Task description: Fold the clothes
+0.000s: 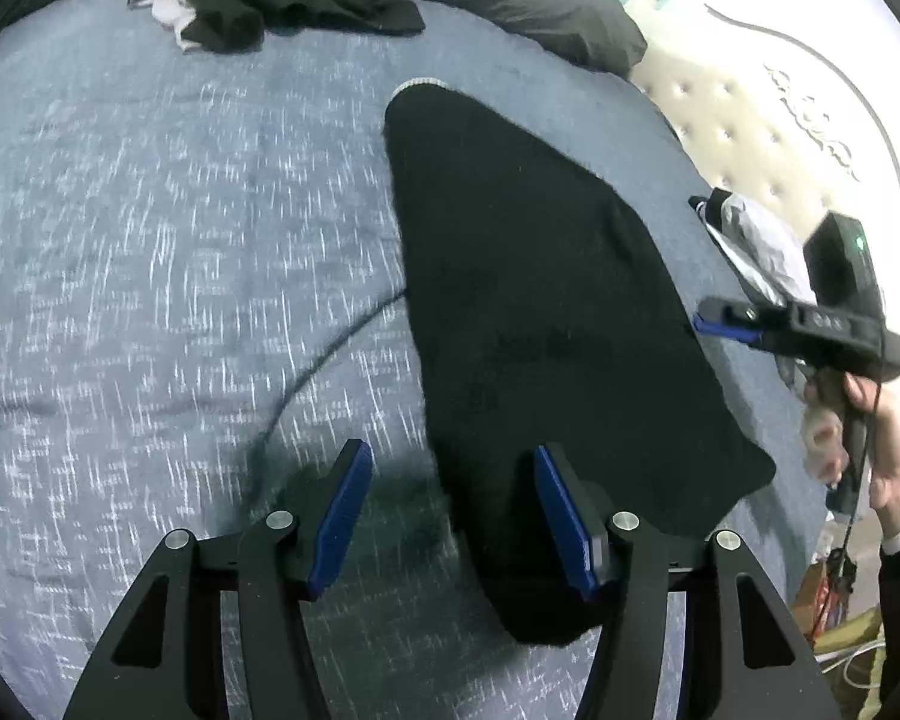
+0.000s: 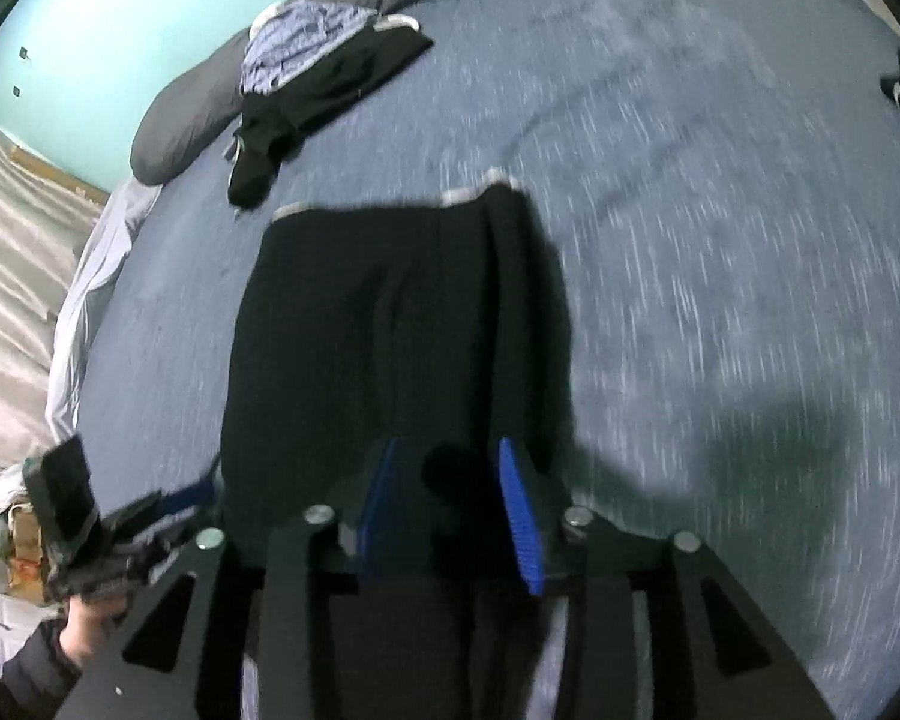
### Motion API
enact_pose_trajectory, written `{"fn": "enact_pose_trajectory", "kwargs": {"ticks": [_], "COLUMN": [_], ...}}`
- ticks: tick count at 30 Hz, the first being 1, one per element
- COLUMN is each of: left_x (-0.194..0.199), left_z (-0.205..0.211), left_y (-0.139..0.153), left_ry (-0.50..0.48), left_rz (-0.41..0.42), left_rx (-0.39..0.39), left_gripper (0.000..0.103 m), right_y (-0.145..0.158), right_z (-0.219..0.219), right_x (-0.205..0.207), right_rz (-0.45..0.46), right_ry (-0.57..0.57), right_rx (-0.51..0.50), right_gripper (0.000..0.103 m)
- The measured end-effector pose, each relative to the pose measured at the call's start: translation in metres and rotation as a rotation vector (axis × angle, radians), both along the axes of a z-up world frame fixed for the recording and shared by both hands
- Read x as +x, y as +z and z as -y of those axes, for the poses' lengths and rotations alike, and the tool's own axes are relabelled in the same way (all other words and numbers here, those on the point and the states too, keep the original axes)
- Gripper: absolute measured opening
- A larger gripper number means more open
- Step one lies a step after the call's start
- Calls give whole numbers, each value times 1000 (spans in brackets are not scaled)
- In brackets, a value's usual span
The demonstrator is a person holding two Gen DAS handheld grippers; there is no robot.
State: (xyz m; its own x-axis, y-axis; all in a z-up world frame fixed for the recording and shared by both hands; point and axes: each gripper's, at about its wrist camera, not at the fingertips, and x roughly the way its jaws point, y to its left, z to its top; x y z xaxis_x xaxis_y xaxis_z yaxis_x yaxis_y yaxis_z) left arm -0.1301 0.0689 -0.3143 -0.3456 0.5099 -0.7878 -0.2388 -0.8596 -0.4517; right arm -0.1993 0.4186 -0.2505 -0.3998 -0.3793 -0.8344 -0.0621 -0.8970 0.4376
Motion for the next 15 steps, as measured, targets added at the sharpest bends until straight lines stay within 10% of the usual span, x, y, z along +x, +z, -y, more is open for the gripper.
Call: {"fn": "enact_pose_trajectory", "kwargs": {"ticks": [15], "left_x": [15], "left_z": [-8], "left_y": [2], "left_ry": [-10], "left_rz": [-5], "left_rx": [-19], "left_gripper": [61], "right_y": [-20], "right_z": [20], "right_x": [60], "right_rz": [123], "right_ry": [79], "right_rx": [61], "right_gripper": [44]}}
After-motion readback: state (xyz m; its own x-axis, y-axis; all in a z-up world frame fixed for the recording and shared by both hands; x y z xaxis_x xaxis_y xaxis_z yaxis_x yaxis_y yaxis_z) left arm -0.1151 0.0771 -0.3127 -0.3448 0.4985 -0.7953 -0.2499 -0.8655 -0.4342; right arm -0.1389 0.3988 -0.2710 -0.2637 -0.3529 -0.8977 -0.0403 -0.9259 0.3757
